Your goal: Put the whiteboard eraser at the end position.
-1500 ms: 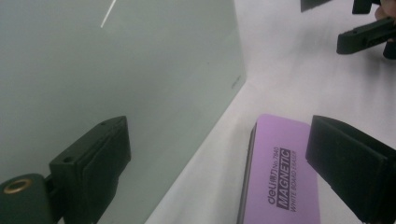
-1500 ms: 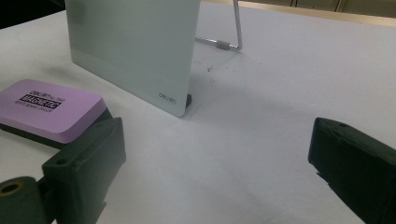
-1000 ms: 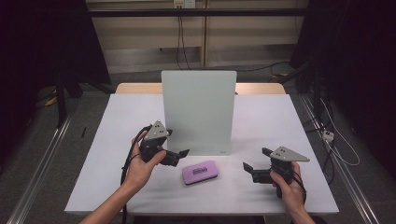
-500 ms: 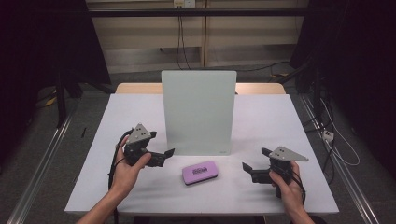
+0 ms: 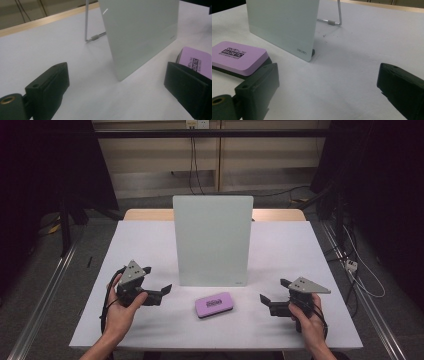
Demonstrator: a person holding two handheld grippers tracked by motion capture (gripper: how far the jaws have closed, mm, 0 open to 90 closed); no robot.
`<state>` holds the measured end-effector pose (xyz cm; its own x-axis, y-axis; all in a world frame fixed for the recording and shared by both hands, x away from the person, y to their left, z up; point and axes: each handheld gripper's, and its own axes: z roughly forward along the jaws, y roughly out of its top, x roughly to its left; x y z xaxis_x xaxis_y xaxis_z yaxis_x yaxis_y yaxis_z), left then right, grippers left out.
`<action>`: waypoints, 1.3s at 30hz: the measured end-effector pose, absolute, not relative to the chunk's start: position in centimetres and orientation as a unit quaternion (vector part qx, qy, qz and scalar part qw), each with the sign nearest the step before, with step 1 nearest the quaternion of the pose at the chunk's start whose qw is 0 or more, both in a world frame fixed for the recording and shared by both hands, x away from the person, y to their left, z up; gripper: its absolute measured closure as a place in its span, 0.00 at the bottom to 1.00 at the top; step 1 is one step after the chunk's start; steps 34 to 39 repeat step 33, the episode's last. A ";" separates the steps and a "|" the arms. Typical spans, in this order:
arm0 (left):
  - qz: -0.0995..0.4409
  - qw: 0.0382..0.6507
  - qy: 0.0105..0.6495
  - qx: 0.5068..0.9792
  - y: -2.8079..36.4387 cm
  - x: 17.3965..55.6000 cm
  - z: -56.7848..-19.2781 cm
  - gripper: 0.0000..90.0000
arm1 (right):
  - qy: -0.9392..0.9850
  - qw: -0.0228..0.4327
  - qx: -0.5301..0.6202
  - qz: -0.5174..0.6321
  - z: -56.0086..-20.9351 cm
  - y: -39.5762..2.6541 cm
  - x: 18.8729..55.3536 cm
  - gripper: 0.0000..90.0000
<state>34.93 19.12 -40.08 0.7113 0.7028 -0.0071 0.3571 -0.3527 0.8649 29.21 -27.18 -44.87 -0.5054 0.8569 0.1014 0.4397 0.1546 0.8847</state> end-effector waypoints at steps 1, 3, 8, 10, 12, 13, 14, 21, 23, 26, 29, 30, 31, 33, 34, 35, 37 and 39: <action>0.188 0.463 0.331 0.801 19.2 34.8 -40.1 0.07 | 0.727 0.220 0.446 0.474 -44.9 -27.2 29.2 0.05; 0.186 0.466 0.332 0.799 19.4 34.6 -40.2 0.07 | 0.727 0.220 0.448 0.472 -44.9 -27.2 29.2 0.05; 0.180 0.466 0.331 0.800 19.7 33.9 -40.4 0.07 | 0.726 0.223 0.449 0.470 -44.9 -27.4 29.0 0.05; 0.179 0.465 0.332 0.801 19.9 33.7 -40.7 0.07 | 0.725 0.223 0.450 0.471 -44.9 -27.4 29.0 0.05; 0.178 0.463 0.337 0.800 20.1 33.5 -41.2 0.07 | 0.725 0.223 0.452 0.469 -44.9 -27.5 28.9 0.05; 0.178 0.462 0.337 0.801 20.3 33.5 -41.4 0.07 | 0.725 0.224 0.453 0.468 -44.9 -27.5 28.9 0.05; 0.175 0.465 0.343 0.797 20.4 33.4 -41.6 0.07 | 0.725 0.223 0.453 0.468 -44.9 -27.5 28.9 0.05; 0.207 0.467 0.354 0.784 21.5 32.6 -41.8 0.07 | 0.726 0.226 0.453 0.466 -45.0 -27.6 28.7 0.05; 0.205 0.481 0.357 0.774 21.9 32.2 -41.5 0.06 | 0.724 0.226 0.455 0.466 -44.9 -27.7 28.6 0.05; 0.201 0.480 0.354 0.777 22.0 31.8 -41.8 0.06 | 0.723 0.228 0.457 0.465 -44.9 -27.8 28.5 0.05; 0.191 0.469 0.354 0.786 21.6 32.0 -42.4 0.06 | 0.723 0.227 0.457 0.466 -44.9 -27.8 28.5 0.05; 0.186 0.470 0.354 0.787 21.5 32.1 -42.5 0.06 | 0.723 0.226 0.457 0.466 -44.9 -27.8 28.5 0.05; 0.182 0.468 0.353 0.789 21.5 32.2 -42.5 0.06 | 0.725 0.226 0.456 0.464 -44.9 -27.8 28.5 0.05; 0.189 0.463 0.349 0.793 21.4 32.2 -42.5 0.06 | 0.724 0.224 0.457 0.465 -45.0 -27.8 28.6 0.05; 0.189 0.463 0.349 0.793 21.4 32.2 -42.5 0.06 | 0.724 0.224 0.457 0.465 -45.0 -27.8 28.6 0.05; 0.189 0.463 0.349 0.793 21.4 32.2 -42.5 0.06 | 0.724 0.224 0.457 0.465 -45.0 -27.8 28.6 0.05; 0.189 0.463 0.349 0.793 21.4 32.2 -42.5 0.06 | 0.724 0.224 0.457 0.465 -45.0 -27.8 28.6 0.05; 0.189 0.463 0.349 0.793 21.4 32.2 -42.5 0.06 | 0.724 0.224 0.457 0.465 -45.0 -27.8 28.6 0.05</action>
